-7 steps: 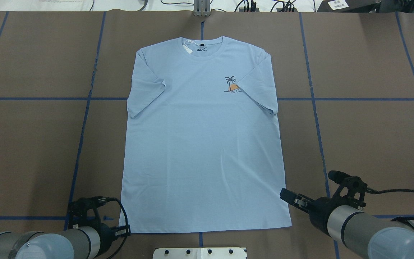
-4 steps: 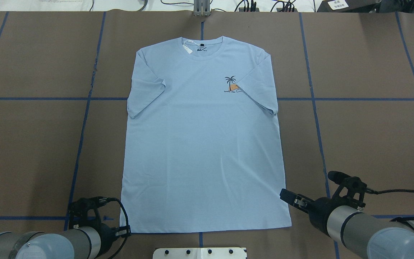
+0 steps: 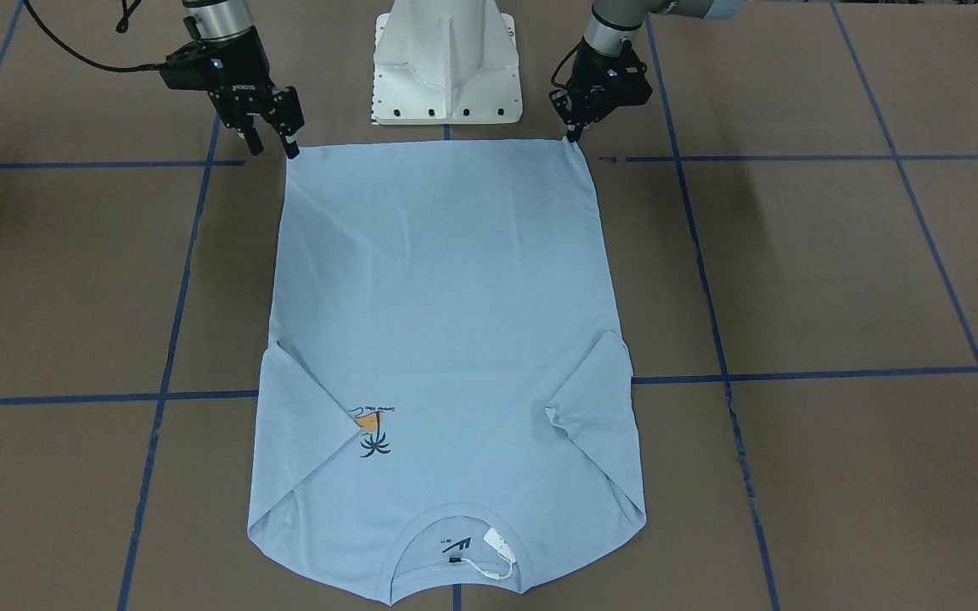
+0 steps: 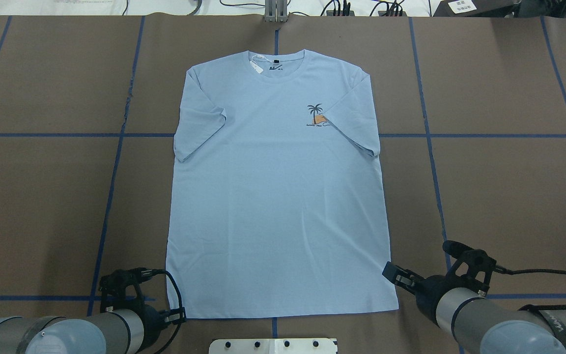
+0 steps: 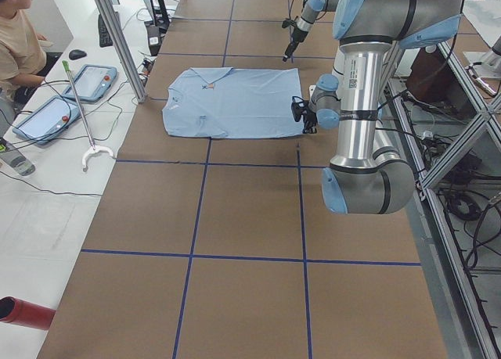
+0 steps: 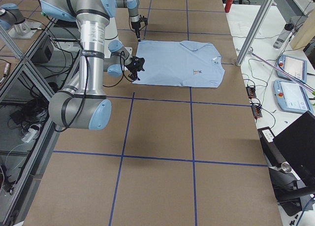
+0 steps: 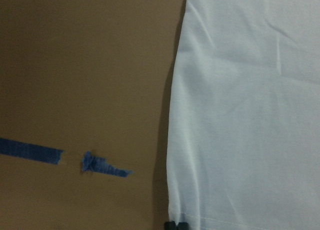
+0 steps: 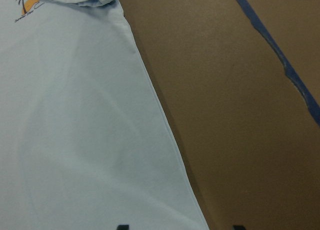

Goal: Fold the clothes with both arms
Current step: 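Align and close both grippers on the hem corners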

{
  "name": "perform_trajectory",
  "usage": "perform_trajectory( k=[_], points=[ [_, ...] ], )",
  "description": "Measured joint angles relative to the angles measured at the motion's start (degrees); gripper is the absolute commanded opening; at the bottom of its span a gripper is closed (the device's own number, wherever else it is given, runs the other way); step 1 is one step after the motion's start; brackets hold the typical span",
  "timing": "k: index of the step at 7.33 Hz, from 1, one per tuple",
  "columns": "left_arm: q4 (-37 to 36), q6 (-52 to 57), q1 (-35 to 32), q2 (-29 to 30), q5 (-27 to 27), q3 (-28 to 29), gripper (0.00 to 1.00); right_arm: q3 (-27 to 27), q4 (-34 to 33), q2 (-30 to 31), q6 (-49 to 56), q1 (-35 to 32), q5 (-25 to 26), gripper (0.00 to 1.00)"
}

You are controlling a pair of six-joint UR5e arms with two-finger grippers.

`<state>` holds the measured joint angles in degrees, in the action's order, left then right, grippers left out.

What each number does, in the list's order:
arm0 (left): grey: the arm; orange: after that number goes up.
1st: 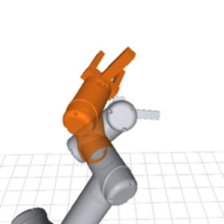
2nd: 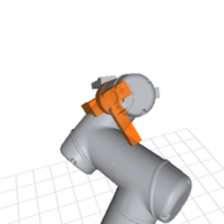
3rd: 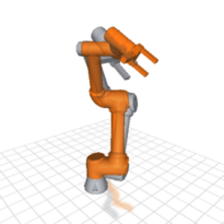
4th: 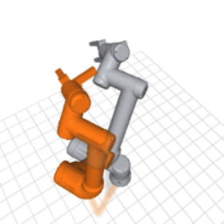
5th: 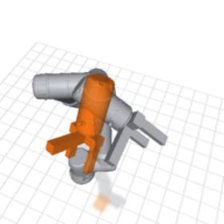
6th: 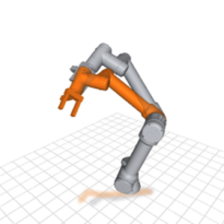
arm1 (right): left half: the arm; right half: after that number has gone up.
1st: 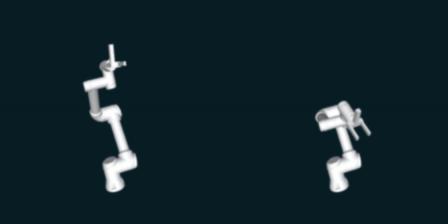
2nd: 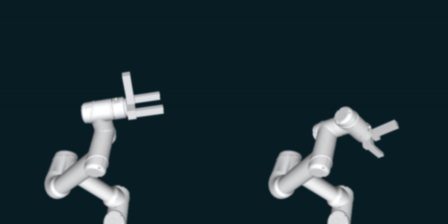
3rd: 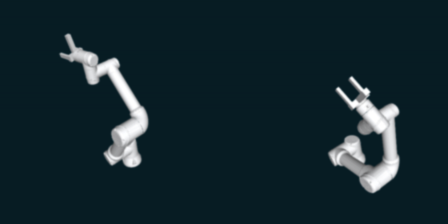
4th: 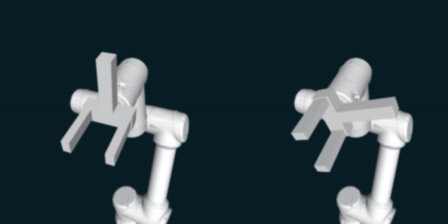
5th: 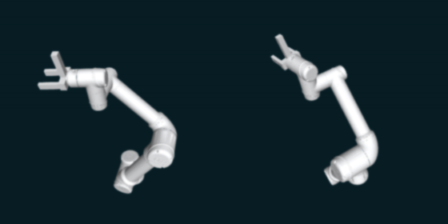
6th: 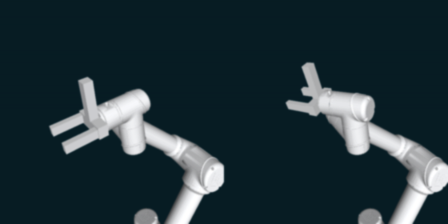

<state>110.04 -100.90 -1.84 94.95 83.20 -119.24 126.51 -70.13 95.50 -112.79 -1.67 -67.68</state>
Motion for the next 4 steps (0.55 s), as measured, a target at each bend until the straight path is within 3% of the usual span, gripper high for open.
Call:
perform_trajectory(
  k=[2,4],
  points=[
    [0.0,0.0,0.0,1.0,0.1,0.0,0.00,-1.3,-5.7,-2.9,-1.3,1.5,0.8,0.66],
    [0.1,0.0,0.0,1.2,0.3,0.0,0.00,-2.8,-6.6,-3.6,-1.6,3.3,2.5,0.62]
  ],
)
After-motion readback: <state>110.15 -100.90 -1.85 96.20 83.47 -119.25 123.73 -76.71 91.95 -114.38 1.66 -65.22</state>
